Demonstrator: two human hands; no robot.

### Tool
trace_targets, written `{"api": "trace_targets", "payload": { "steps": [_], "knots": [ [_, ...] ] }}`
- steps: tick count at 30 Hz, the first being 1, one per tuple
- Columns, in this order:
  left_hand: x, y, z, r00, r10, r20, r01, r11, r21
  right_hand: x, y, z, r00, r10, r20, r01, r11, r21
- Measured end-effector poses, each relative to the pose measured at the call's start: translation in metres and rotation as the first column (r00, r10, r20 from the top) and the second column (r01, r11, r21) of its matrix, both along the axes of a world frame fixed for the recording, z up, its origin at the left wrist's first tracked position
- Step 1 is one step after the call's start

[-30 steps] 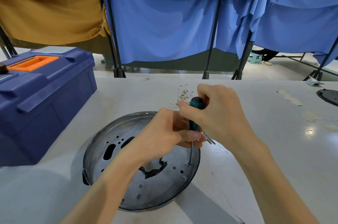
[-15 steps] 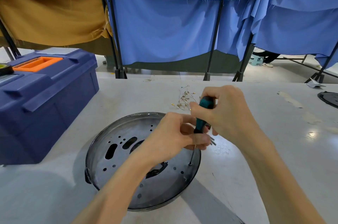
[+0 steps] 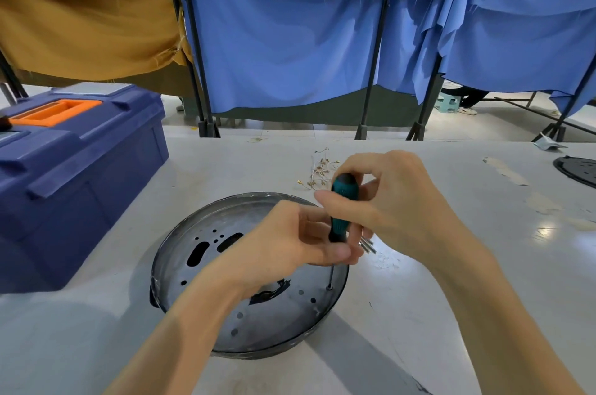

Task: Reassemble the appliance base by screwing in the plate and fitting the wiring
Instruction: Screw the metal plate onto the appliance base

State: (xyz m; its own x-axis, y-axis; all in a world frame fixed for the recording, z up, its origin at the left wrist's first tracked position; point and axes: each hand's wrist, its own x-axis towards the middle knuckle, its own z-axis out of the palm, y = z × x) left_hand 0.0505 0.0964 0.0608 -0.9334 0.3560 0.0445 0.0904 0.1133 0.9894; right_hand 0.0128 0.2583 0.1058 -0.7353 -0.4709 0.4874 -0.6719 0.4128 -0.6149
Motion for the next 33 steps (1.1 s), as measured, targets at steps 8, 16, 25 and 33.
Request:
{"api": "trace_targets", "payload": {
  "steps": [8, 16, 25, 33],
  "knots": [
    [0.000, 0.002, 0.000, 0.997, 0.081, -0.002, -0.081, 0.996, -0.039, 0.011, -0.025, -0.012, 0.838, -0.365, -0.406, 0.469, 0.862, 0.194],
    [0.004, -0.009, 0.000, 0.999, 0.020, 0.039, -0.019, 1.000, -0.006, 0.004, -0.011, 0.000, 0.995, 0.073, -0.070, -0.068, 0.996, 0.059],
    [-0.003, 0.002, -0.004, 0.993, 0.108, -0.037, -0.109, 0.994, -0.019, 0.007, -0.032, -0.009, 0.857, -0.411, -0.311, 0.483, 0.850, 0.209],
    [-0.004, -0.010, 0.001, 0.998, -0.066, 0.008, 0.066, 0.997, -0.047, 0.008, -0.008, 0.007, 0.996, -0.012, -0.089, 0.029, 0.982, 0.187]
  ]
}}
